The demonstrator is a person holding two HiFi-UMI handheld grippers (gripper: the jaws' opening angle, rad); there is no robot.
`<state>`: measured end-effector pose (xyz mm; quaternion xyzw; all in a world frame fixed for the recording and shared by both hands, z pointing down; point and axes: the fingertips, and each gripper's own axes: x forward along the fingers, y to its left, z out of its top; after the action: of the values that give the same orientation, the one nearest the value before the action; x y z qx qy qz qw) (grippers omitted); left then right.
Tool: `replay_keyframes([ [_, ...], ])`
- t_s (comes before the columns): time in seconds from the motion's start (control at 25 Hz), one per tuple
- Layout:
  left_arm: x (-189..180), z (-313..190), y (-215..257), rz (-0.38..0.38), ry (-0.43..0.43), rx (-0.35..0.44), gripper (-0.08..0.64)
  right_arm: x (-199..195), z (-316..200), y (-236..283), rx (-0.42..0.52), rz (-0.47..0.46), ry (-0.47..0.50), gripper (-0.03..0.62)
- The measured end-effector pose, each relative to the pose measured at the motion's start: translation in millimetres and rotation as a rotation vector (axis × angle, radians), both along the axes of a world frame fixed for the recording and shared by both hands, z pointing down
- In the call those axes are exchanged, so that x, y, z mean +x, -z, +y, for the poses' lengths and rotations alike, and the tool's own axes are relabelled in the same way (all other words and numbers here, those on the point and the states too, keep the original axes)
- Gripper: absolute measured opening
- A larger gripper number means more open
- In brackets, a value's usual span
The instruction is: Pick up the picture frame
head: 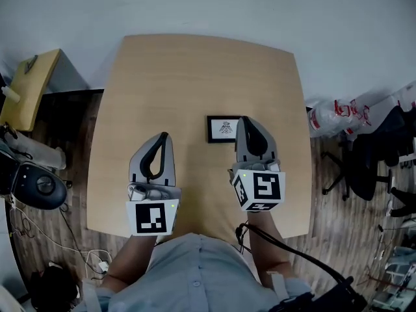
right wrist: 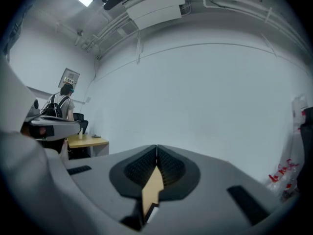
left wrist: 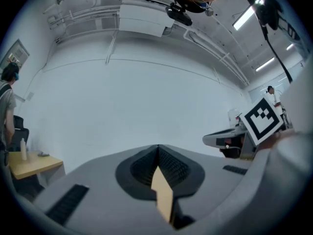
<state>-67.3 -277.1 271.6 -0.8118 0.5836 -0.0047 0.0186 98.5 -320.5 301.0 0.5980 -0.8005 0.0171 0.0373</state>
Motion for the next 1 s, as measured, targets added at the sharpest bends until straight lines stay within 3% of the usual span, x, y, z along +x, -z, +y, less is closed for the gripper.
replay_keyframes([
  [0.76, -15, -23, -53, 0.004, 0.003, -0.212, 0.002, -20, -43, -102, -0.275, 0.033, 0.008, 0.005],
  [1.0, -16, -20, -67, -0.05, -0.014, -0.252, 0.002, -25, -47, -140, -0.378, 0.05, 0.008, 0.009],
])
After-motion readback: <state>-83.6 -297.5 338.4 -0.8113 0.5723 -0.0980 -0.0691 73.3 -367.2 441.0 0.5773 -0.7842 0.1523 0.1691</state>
